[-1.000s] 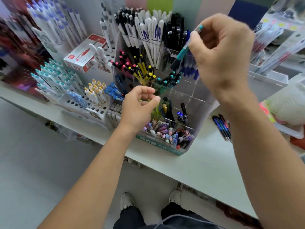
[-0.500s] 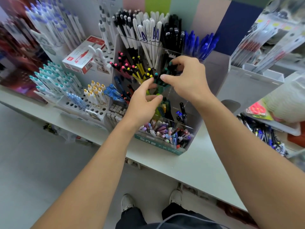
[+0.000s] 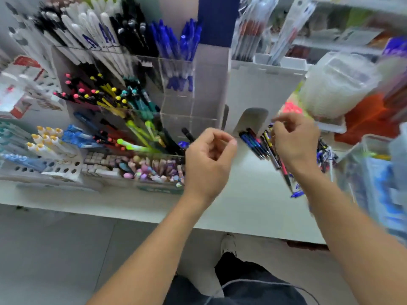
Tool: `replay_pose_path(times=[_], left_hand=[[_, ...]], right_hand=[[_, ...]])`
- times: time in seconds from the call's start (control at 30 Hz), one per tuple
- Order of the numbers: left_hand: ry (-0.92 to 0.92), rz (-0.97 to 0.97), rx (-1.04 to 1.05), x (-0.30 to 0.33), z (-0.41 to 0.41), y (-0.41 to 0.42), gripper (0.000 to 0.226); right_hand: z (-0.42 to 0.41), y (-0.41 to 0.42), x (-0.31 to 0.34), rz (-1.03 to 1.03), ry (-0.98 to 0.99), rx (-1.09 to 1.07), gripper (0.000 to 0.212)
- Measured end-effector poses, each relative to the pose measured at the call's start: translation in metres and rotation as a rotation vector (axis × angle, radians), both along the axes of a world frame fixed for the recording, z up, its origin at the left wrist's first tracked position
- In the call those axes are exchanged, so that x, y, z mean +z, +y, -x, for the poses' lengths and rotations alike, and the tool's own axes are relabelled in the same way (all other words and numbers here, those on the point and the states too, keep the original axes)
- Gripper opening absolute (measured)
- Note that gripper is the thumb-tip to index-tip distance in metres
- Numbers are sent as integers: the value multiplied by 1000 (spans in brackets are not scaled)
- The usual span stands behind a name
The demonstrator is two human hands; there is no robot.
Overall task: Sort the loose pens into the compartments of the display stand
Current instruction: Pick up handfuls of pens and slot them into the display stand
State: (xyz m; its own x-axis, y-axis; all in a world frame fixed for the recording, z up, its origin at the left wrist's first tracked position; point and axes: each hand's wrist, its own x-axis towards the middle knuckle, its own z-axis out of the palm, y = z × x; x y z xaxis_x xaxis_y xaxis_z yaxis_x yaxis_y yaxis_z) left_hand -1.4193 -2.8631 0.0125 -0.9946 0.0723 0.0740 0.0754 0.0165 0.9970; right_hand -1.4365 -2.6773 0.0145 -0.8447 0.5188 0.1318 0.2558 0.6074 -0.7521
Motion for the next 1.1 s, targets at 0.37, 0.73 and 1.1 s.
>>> replay_pose_path(times=[0.37, 0.73, 1.1], left_hand=[[-658, 676, -8, -137, 86, 174, 81], [-603, 809, 143, -182, 124, 202, 73], [-663, 678, 98, -168, 117, 199, 65]], right_hand=[[-5, 120, -116, -400, -605, 58, 62], [63, 148, -169, -318, -626, 164, 98], [41, 153, -166, -428, -497, 99, 69]])
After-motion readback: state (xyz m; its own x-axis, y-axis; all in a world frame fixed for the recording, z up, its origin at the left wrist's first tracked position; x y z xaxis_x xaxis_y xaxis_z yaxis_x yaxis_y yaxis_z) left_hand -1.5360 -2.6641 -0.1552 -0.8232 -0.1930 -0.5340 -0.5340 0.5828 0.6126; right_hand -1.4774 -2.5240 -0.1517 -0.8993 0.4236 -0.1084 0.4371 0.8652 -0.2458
